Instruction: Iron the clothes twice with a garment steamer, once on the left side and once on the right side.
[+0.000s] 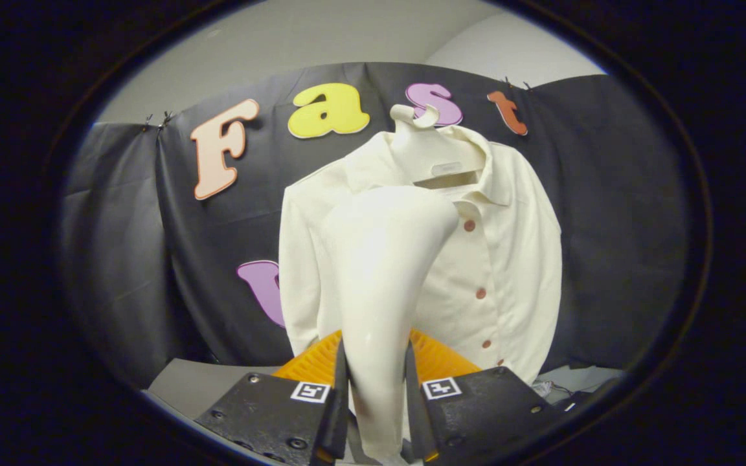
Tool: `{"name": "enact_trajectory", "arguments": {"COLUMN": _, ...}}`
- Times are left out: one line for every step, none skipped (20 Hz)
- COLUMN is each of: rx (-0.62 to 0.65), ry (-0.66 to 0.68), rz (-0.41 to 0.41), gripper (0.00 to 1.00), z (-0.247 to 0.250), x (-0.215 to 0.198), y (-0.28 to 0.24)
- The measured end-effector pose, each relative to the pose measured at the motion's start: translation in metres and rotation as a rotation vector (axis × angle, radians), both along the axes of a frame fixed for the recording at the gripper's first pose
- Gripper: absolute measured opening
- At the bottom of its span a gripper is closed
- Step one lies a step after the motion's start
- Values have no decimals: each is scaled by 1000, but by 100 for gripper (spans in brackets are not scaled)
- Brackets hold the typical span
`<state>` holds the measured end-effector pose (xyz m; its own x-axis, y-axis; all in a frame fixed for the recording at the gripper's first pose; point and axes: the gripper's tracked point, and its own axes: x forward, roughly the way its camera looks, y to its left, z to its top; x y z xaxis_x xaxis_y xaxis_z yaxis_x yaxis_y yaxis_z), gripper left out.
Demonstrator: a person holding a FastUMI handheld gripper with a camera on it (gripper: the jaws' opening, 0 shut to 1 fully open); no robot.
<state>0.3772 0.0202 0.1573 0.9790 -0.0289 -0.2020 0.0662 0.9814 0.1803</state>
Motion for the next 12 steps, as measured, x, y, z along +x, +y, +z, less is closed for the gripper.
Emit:
{"name": "enact_trajectory", "arguments": {"rx": 3, "ry": -1, "rz": -7, "gripper": 38, "z": -4, "x": 3, "y": -2}}
{"name": "enact_trajectory", "arguments": {"rx": 6, "ry": 5, "rz": -7, "gripper": 38, "z": -8, "x": 6, "y": -3}}
{"name": "enact_trajectory", "arguments": {"rx": 15, "ry": 7, "rz": 0, "gripper": 38, "z": -11, "x": 8, "y": -1}}
{"name": "enact_trajectory", "arguments": {"rx": 27, "ry": 13, "rz": 13, "gripper": 38, "z": -15, "x": 10, "y": 2}}
{"name": "enact_trajectory", "arguments": {"rx": 35, "ry": 21, "rz": 28, "gripper": 38, "z": -19, "x": 10, "y": 4}}
{"name": "enact_trajectory", "arguments": {"rx": 44, "ry": 17, "rz": 26, "gripper": 38, "z": -21, "x": 11, "y": 4}}
{"name": "enact_trajectory", "arguments": {"rx": 56, "ry": 22, "rz": 28, "gripper": 38, "z": -24, "x": 11, "y": 5}}
{"name": "enact_trajectory", "arguments": {"rx": 74, "ry": 26, "rz": 33, "gripper": 38, "z": -28, "x": 9, "y": 6}}
{"name": "enact_trajectory", "arguments": {"rx": 82, "ry": 29, "rz": 42, "gripper": 38, "z": -31, "x": 9, "y": 9}}
{"name": "enact_trajectory", "arguments": {"rx": 81, "ry": 33, "rz": 48, "gripper": 38, "z": -35, "x": 8, "y": 9}}
{"name": "enact_trajectory", "arguments": {"rx": 83, "ry": 43, "rz": 55, "gripper": 38, "z": -41, "x": 8, "y": 10}}
{"name": "enact_trajectory", "arguments": {"rx": 80, "ry": 58, "rz": 64, "gripper": 38, "z": -49, "x": 6, "y": 10}}
